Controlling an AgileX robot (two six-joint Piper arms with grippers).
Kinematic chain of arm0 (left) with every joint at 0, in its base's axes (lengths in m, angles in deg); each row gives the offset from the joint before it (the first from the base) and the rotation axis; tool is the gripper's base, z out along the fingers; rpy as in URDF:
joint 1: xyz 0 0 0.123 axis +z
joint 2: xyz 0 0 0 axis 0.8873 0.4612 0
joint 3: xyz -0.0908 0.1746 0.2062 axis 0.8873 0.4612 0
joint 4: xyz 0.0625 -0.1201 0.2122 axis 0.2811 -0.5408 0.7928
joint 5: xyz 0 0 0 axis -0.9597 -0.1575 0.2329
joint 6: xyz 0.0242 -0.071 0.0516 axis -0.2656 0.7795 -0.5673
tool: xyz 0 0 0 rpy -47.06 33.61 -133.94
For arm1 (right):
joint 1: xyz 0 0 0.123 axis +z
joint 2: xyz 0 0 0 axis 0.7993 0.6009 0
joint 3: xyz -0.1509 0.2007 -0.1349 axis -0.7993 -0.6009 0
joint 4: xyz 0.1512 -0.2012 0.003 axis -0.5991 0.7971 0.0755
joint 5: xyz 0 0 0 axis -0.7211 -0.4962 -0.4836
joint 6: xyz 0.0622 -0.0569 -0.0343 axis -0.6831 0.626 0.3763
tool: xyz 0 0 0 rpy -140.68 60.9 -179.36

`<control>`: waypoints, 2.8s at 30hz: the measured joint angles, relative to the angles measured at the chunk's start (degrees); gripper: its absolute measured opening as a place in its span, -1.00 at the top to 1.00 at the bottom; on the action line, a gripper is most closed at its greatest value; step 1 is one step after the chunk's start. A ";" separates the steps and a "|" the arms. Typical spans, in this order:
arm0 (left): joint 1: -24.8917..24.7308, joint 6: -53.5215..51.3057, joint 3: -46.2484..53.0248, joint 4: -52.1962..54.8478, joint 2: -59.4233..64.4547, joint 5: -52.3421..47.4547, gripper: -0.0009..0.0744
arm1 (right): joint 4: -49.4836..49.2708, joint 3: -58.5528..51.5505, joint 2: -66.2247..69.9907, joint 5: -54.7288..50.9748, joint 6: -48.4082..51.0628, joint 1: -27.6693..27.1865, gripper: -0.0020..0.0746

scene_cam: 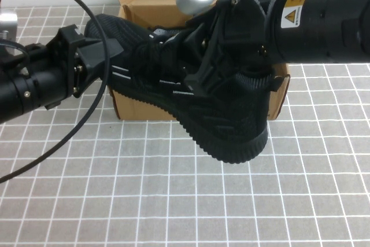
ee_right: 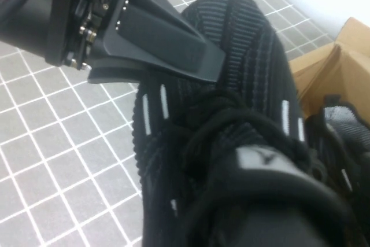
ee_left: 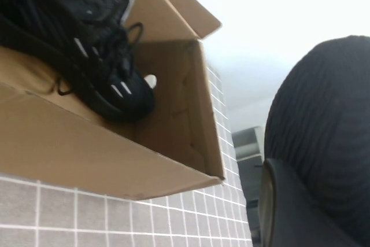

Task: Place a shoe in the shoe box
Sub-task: Adjust the shoe

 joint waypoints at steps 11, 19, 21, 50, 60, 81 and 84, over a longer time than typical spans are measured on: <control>0.00 0.44 -1.13 0.78 0.23 2.44 0.53 | 2.94 0.09 -3.06 -4.34 0.06 0.00 -0.05; 0.00 0.34 -6.06 1.45 0.23 4.09 0.53 | 9.13 0.49 -7.23 -15.71 -5.17 0.00 -0.03; 0.00 0.34 -6.71 1.45 0.23 5.35 0.53 | 13.06 0.49 -8.62 -18.34 -8.86 0.00 0.00; -10.89 16.39 -26.51 0.75 21.19 17.43 0.54 | 38.28 0.72 -13.83 -32.56 -36.43 0.00 0.95; -13.11 20.23 -26.61 -0.19 24.39 27.42 0.54 | 41.05 0.72 -13.83 -33.49 -39.69 0.00 0.99; -15.87 19.81 -26.73 -1.18 28.33 33.64 0.54 | 41.05 0.72 -13.83 -33.49 -39.69 0.00 0.99; -15.97 19.67 -26.73 -1.28 28.64 33.04 0.54 | 41.05 0.72 -13.83 -33.49 -39.69 0.00 0.99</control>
